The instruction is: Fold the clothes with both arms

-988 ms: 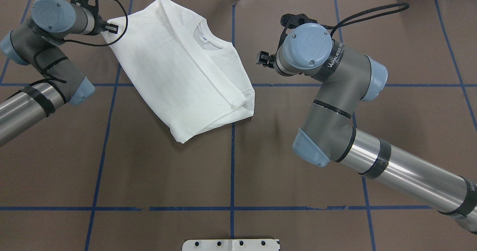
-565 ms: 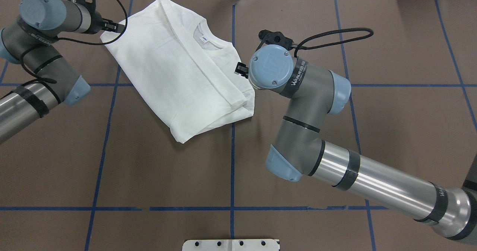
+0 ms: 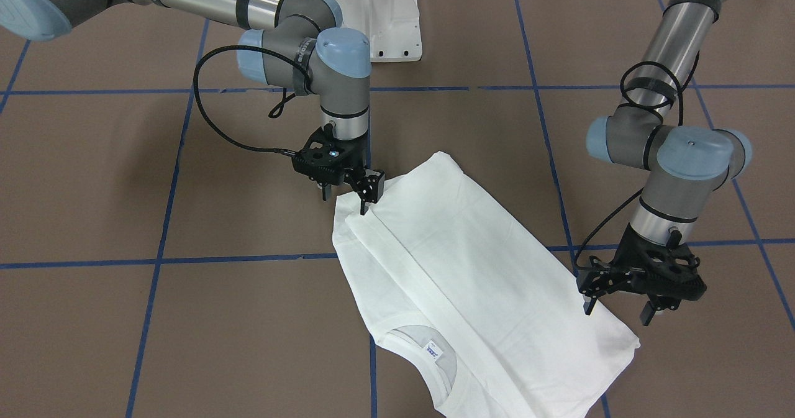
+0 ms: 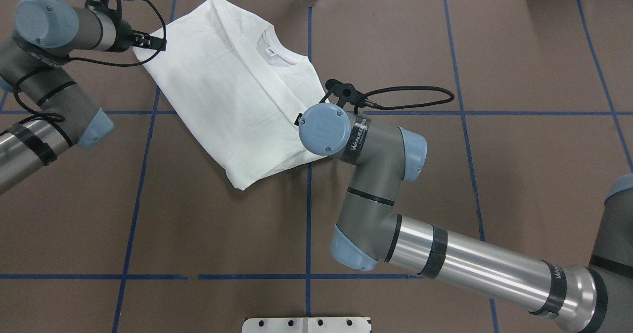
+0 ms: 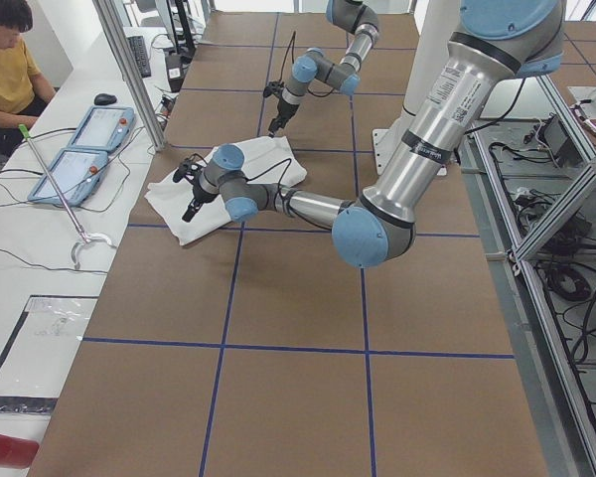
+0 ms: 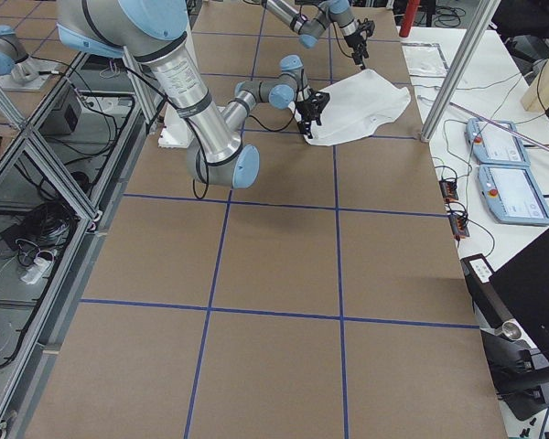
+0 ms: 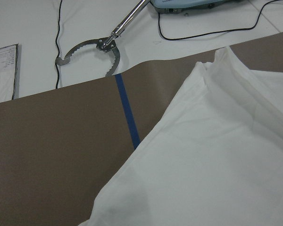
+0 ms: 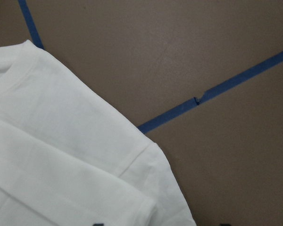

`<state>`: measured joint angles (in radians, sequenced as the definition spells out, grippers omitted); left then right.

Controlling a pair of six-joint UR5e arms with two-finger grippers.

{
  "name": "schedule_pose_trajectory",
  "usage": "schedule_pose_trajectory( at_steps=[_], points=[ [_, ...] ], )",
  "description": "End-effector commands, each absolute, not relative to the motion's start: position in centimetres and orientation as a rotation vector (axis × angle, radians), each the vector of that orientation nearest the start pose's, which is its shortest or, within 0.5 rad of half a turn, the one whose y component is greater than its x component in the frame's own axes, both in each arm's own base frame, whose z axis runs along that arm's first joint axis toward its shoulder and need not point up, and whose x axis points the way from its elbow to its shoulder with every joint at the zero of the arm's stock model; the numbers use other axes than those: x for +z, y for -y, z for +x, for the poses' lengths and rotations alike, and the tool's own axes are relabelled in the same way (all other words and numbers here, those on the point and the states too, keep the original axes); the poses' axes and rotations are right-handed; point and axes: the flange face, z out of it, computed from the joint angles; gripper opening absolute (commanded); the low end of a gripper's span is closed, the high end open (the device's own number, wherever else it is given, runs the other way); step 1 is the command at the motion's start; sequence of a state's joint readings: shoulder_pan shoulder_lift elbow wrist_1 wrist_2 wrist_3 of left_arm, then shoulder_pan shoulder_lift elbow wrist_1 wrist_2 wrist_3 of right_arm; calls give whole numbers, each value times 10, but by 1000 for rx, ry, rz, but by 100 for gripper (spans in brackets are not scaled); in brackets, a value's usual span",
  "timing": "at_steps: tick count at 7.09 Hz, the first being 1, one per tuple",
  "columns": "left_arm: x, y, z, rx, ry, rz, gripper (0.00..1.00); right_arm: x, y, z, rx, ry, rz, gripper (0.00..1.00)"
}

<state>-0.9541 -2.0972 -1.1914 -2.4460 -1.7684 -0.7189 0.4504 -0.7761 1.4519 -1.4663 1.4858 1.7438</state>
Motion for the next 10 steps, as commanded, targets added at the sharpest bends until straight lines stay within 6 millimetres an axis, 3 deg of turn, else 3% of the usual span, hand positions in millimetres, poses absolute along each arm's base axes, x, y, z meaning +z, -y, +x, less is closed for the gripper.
schedule_pose_trajectory(
  at_steps=[1, 3, 4, 5, 6, 8, 10],
  points=[
    [438, 663, 333, 7, -777, 688, 100, 223, 435, -628, 614, 761, 211, 76],
    [439, 663, 333, 7, -777, 688, 100, 227, 430, -631, 611, 757, 224, 70],
    [439, 663, 333, 7, -777, 688, 100, 228, 430, -631, 612, 755, 227, 58],
    [439, 663, 333, 7, -777, 688, 100, 226, 430, -631, 612, 758, 227, 19],
    [438, 663, 333, 7, -778, 689, 100, 228, 430, -632, 612, 756, 227, 0],
    [438, 663, 333, 7, -778, 689, 100, 232, 433, -629, 612, 752, 230, 0],
    [438, 663, 333, 7, -778, 689, 100, 251, 452, -602, 621, 733, 243, 0]
  ],
)
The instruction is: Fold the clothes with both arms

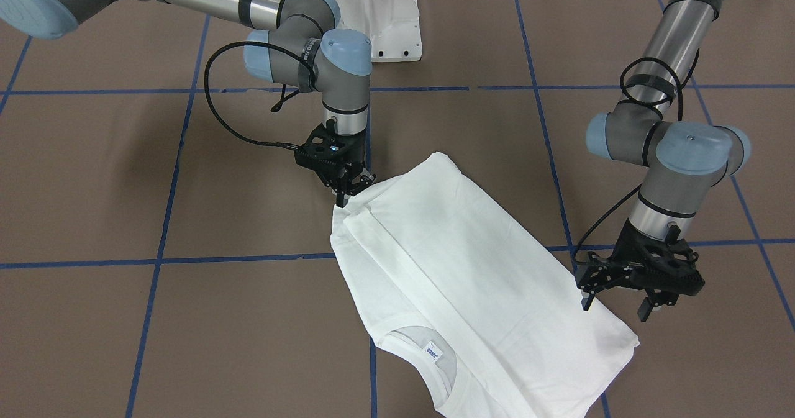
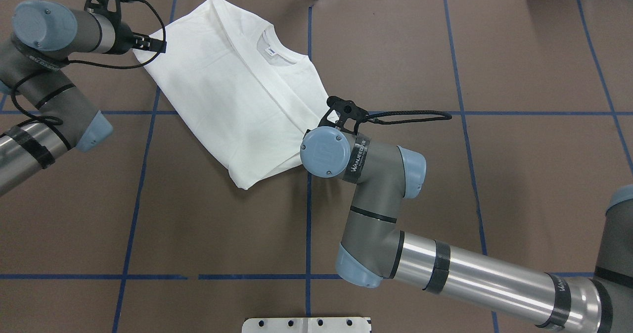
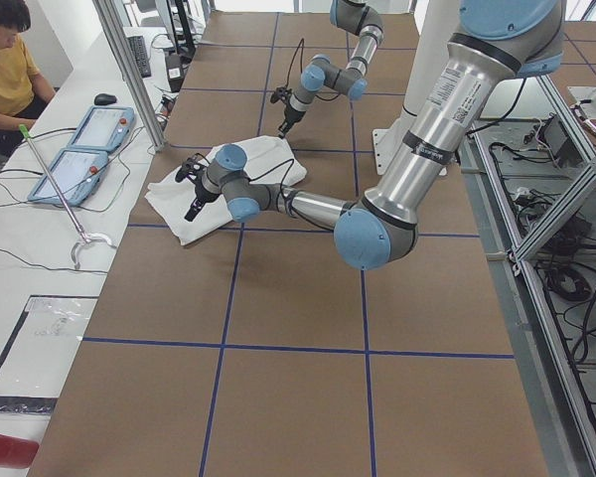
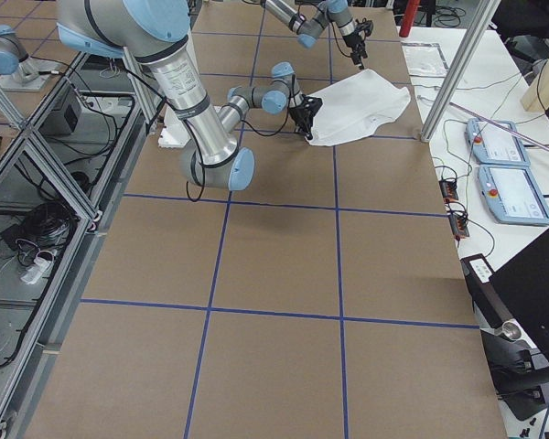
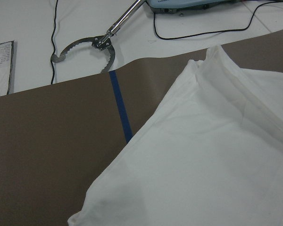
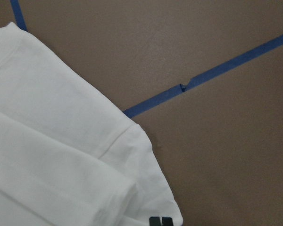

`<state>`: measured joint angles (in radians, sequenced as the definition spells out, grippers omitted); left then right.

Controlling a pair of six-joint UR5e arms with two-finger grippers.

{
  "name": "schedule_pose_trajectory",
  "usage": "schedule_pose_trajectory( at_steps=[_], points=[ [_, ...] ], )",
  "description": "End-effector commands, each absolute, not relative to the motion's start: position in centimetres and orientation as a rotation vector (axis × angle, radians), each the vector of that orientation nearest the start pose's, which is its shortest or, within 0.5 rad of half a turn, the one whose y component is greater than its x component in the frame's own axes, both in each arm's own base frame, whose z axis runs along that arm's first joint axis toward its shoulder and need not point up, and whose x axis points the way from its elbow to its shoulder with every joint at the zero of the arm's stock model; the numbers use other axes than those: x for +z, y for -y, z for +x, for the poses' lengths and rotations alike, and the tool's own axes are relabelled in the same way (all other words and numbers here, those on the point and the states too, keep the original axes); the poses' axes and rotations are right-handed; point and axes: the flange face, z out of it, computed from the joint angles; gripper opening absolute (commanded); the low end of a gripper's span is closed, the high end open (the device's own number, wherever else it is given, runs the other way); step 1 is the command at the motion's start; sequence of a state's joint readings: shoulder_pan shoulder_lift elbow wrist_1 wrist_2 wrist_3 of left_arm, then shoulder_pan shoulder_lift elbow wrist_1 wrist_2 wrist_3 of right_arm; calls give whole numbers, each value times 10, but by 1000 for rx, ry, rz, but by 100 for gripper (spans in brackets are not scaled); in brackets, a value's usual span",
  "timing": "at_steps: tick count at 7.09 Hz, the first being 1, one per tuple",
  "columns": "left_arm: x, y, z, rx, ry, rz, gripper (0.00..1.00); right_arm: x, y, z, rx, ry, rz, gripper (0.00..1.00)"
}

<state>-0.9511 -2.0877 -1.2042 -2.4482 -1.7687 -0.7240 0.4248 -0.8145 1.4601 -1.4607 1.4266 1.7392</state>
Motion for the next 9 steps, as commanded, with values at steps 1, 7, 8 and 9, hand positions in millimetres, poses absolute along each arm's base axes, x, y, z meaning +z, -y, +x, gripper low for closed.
schedule_pose_trajectory(
  at_steps=[1, 7, 8, 9],
  points=[
    [438, 663, 333, 7, -779, 690, 100, 258, 448, -580, 606, 739, 254, 0],
    [434, 662, 334, 10, -788, 701, 100, 186, 254, -587, 588, 741, 231, 0],
    [431, 661, 333, 9, -792, 705, 100, 185, 239, -595, 569, 733, 222, 0],
    [430, 661, 333, -5, -800, 701, 100, 186, 235, -597, 563, 731, 222, 6]
  ],
)
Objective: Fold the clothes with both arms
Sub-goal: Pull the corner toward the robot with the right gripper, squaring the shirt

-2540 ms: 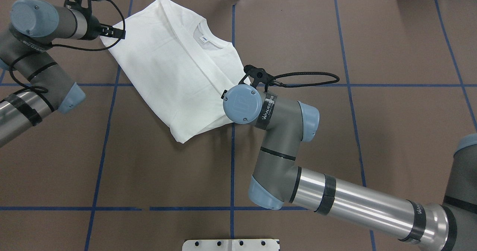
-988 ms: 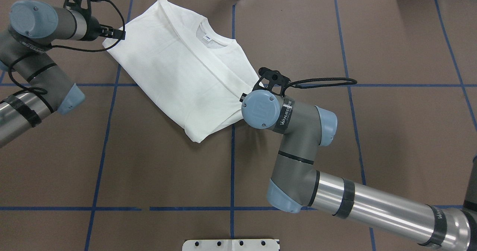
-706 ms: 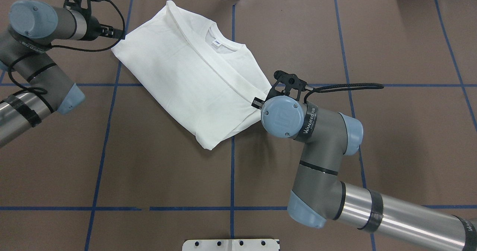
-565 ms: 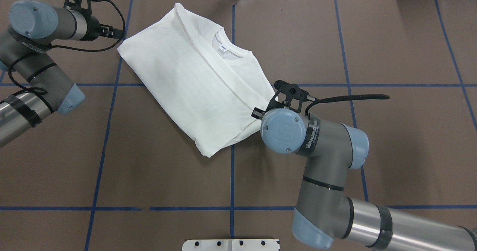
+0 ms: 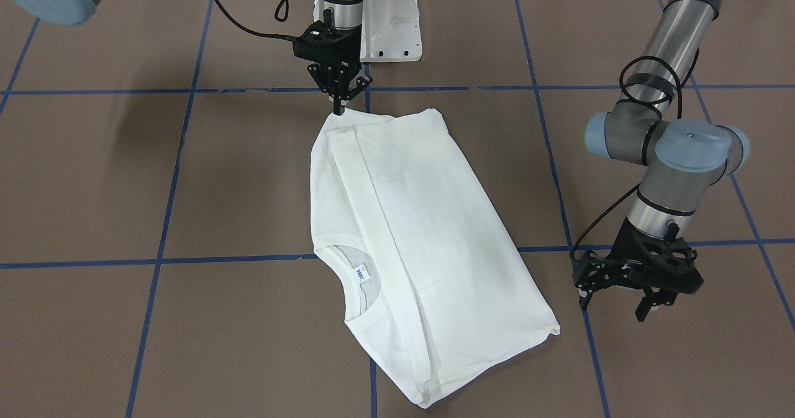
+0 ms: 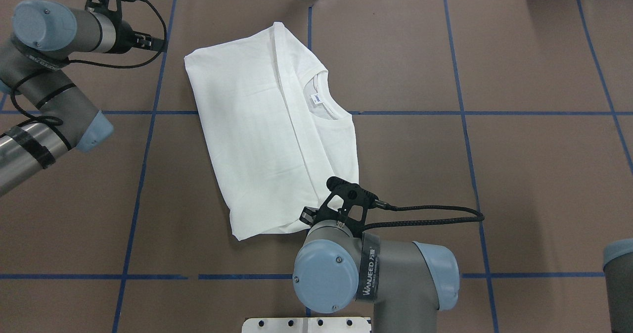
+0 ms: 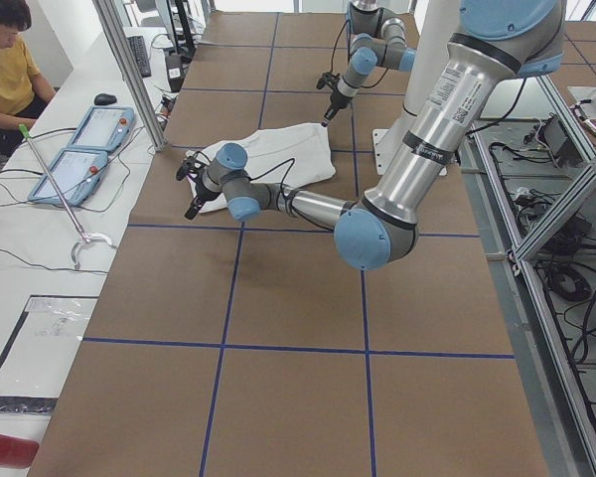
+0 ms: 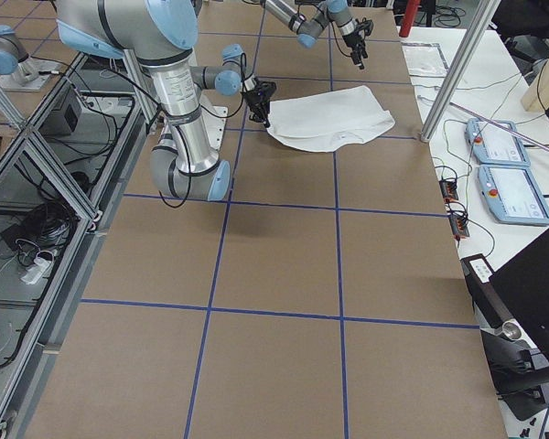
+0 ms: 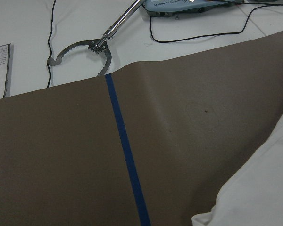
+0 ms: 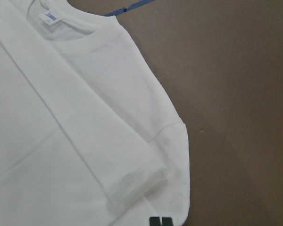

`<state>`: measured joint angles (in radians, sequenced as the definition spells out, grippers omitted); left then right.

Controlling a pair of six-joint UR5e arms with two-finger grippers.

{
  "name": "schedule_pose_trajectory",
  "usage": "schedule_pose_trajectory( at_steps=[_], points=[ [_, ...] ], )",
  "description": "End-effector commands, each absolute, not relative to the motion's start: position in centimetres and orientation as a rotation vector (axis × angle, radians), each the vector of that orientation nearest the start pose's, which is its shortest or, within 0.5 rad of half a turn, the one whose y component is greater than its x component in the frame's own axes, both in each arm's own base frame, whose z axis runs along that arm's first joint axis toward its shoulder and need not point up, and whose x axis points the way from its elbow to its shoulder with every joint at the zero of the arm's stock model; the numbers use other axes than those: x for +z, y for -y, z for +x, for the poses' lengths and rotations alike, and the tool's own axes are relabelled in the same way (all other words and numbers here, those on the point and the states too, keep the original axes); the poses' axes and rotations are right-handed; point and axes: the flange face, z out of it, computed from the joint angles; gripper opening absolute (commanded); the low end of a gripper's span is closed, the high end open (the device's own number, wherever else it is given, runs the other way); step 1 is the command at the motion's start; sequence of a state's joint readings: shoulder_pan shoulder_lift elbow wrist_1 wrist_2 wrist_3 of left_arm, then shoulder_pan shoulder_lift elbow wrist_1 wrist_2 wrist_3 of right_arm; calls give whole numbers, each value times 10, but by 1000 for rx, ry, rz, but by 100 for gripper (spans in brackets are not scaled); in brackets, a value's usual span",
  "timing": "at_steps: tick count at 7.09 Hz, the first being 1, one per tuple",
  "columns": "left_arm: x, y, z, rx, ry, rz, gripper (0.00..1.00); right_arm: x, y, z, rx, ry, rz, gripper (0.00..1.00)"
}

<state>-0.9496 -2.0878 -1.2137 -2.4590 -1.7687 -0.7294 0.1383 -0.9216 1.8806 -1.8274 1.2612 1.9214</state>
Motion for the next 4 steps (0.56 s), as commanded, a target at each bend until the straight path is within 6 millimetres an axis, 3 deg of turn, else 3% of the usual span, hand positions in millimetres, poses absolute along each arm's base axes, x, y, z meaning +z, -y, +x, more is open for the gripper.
schedule_pose_trajectory(
  at_steps=[1, 2, 4],
  points=[
    [425, 660, 333, -12, -809, 702, 100, 187, 238, -596, 538, 725, 251, 99],
    [424, 658, 334, 0, -825, 690, 100, 182, 259, -583, 482, 725, 288, 100],
    [420, 656, 336, 9, -839, 685, 100, 180, 330, -549, 385, 720, 354, 100]
  ],
)
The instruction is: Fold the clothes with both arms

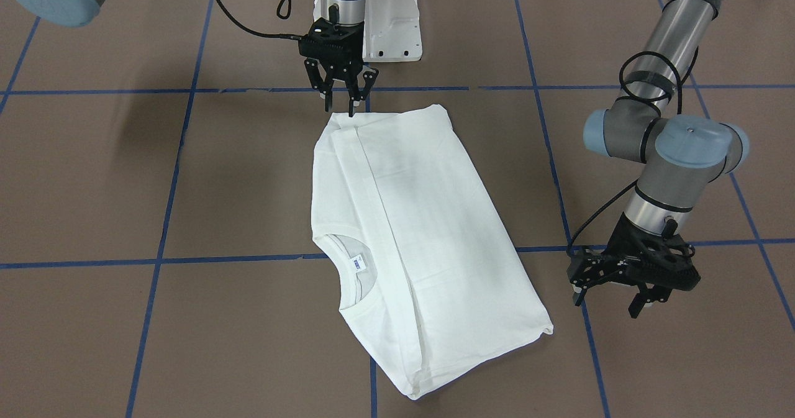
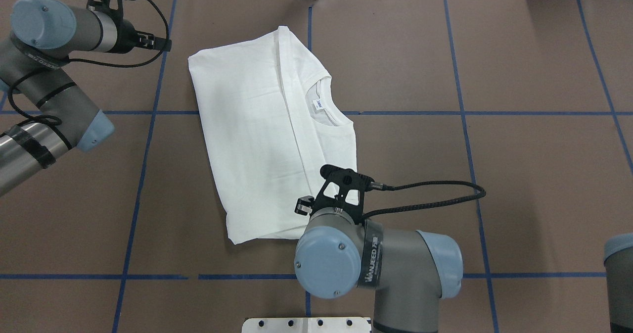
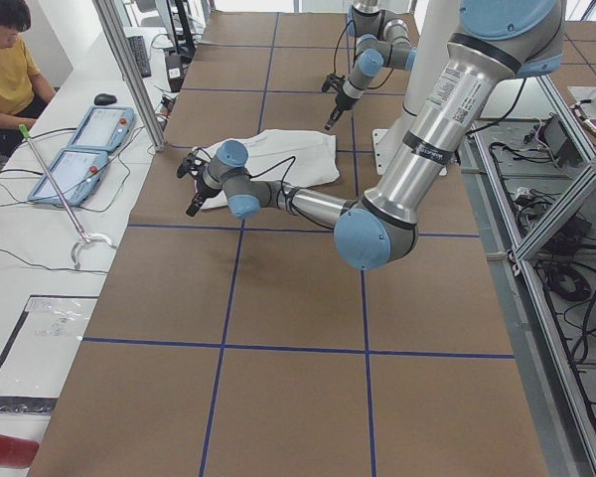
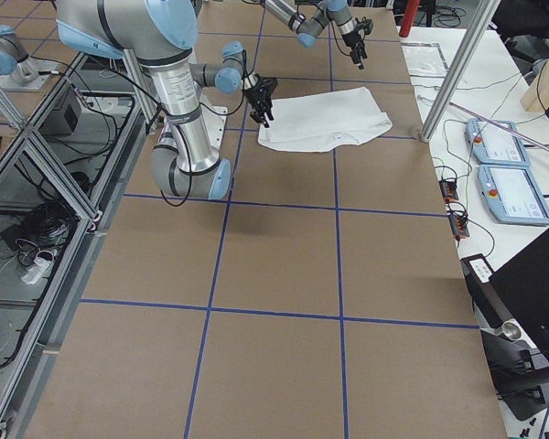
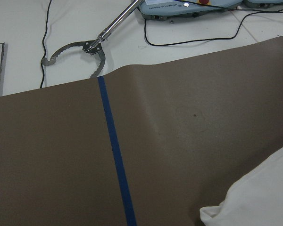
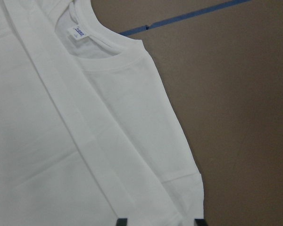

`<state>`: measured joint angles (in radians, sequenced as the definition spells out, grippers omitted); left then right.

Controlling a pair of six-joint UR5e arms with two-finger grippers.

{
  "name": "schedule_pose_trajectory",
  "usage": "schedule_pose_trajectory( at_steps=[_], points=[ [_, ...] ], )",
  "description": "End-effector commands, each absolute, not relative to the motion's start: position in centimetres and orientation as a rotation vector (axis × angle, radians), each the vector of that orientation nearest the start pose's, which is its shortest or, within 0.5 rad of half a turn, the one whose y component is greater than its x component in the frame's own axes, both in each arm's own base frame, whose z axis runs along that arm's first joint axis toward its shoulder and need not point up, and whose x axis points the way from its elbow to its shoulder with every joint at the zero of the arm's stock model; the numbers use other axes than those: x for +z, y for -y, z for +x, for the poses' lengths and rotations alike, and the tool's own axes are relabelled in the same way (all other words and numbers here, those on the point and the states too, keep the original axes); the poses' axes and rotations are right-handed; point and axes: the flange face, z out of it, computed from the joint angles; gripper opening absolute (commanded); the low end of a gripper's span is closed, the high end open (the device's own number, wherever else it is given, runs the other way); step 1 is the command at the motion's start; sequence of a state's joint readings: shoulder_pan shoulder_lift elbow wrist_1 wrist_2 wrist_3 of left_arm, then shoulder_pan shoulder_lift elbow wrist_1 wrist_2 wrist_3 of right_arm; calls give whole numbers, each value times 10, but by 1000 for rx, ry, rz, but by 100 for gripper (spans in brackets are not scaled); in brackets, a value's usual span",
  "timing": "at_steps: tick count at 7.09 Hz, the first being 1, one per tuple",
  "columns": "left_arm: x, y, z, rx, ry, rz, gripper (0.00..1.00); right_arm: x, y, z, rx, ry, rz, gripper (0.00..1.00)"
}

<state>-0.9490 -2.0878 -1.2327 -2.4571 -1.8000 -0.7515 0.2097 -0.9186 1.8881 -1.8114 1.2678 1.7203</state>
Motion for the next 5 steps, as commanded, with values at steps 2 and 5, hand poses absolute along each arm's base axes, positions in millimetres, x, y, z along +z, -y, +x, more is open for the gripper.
schedule_pose_trajectory(
  at_steps=[2, 5],
  points=[
    [413, 654, 337, 12, -851, 693, 100, 177, 394, -547, 267, 699, 359, 100],
    [425, 630, 328, 52, -895, 650, 100, 134, 508, -615, 315, 633, 341, 100]
  ],
)
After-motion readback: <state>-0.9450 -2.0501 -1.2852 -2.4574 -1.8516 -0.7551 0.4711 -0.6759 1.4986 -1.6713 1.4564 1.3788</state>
